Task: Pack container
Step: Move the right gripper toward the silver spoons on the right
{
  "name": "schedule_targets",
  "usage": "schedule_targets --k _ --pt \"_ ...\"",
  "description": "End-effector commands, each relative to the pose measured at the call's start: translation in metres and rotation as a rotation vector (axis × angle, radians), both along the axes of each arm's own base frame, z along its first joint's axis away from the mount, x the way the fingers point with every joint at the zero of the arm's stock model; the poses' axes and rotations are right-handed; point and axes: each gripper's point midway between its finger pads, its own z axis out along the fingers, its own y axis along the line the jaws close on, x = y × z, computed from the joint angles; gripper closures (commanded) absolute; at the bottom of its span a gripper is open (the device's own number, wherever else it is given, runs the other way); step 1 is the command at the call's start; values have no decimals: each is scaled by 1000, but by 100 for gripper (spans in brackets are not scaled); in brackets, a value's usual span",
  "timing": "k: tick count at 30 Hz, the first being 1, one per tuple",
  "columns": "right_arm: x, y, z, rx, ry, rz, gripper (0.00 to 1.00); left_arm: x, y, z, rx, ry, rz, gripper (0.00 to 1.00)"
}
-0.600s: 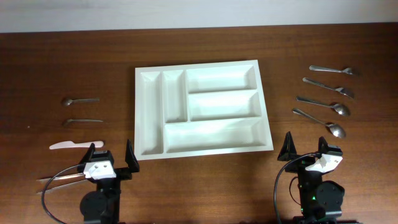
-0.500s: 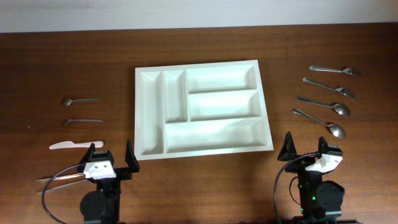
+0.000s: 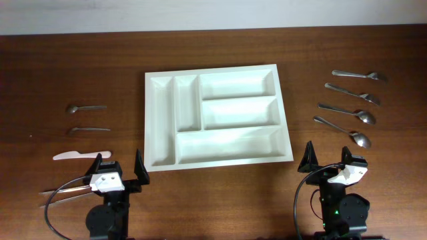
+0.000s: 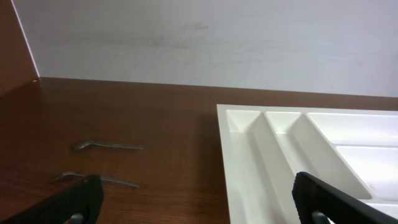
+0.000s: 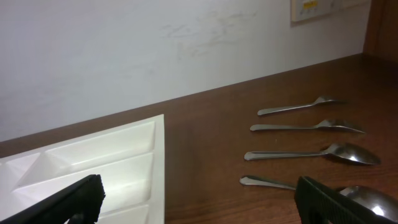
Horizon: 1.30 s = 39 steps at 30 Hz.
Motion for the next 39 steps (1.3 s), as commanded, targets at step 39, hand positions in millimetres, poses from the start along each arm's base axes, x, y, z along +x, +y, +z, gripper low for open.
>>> schedule_targets --k 39 --pt "33 -41 124 255 271 -308 1 0 -4 -1 11 -2 -20 1"
